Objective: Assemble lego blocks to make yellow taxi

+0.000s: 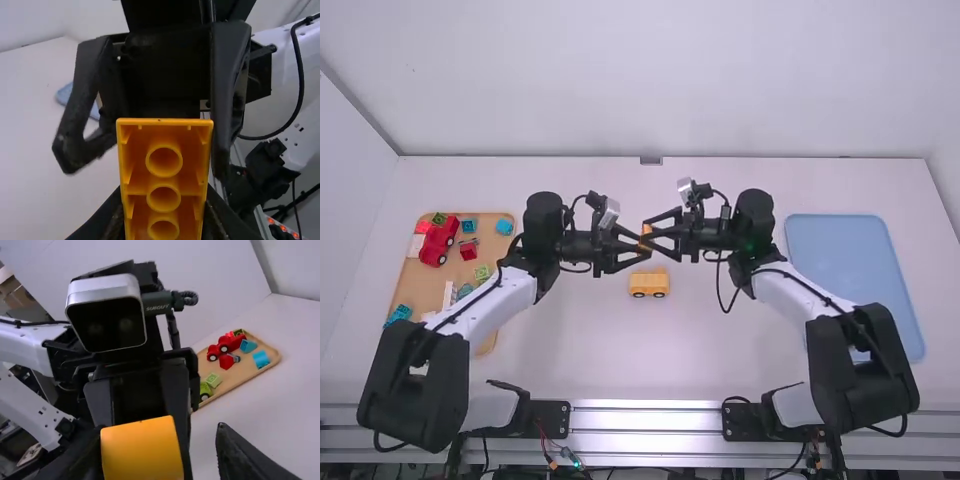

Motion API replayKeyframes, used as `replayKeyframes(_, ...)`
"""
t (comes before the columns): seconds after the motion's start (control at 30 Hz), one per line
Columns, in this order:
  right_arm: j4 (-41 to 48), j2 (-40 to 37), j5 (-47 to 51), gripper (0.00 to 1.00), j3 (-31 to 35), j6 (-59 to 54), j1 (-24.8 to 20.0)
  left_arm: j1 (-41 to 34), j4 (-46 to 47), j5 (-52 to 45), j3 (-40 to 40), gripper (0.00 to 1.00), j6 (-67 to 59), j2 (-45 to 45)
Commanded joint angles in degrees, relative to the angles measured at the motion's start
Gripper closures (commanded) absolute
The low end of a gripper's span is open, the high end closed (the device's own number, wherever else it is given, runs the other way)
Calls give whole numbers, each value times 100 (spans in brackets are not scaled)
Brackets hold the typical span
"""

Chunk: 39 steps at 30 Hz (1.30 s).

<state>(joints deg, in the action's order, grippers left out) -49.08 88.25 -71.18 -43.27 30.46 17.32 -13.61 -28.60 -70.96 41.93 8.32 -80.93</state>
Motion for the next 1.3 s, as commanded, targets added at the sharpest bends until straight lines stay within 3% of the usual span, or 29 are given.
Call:
replayKeyframes(0.0,-13,-48,46,51,-173,-46,55,9,-87,-295,-22,98,-66,11)
replayKeyframes(0.07,-11,-48,48,56,-173,-44,72,11,-85,-247,-22,98,-68,11)
replayKeyframes(0.33,-59,-48,-105,59,-173,-24,-92,11,-83,7,-22,98,-68,11)
replayKeyframes(0.8,-321,-48,-422,75,-173,-24,-13,9,-354,7,-22,97,127,11)
replayKeyframes(0.83,-321,-48,-422,78,-173,-26,-11,9,-352,7,-22,93,125,11)
replayKeyframes(0.9,-367,-48,-422,81,-173,-24,-13,11,-354,7,-22,74,127,11)
replayKeyframes(1.0,-538,-50,-343,87,-173,-24,-13,11,-334,7,-22,8,125,11)
replayKeyframes(1.03,-616,-50,-275,87,-173,-24,-13,11,-337,9,-22,1,125,11)
replayKeyframes(1.17,-752,-50,219,88,-173,-48,-166,11,-339,13,-22,1,74,11)
replayKeyframes(1.27,-656,-50,623,88,-173,-210,-389,9,-343,566,-22,1,83,11)
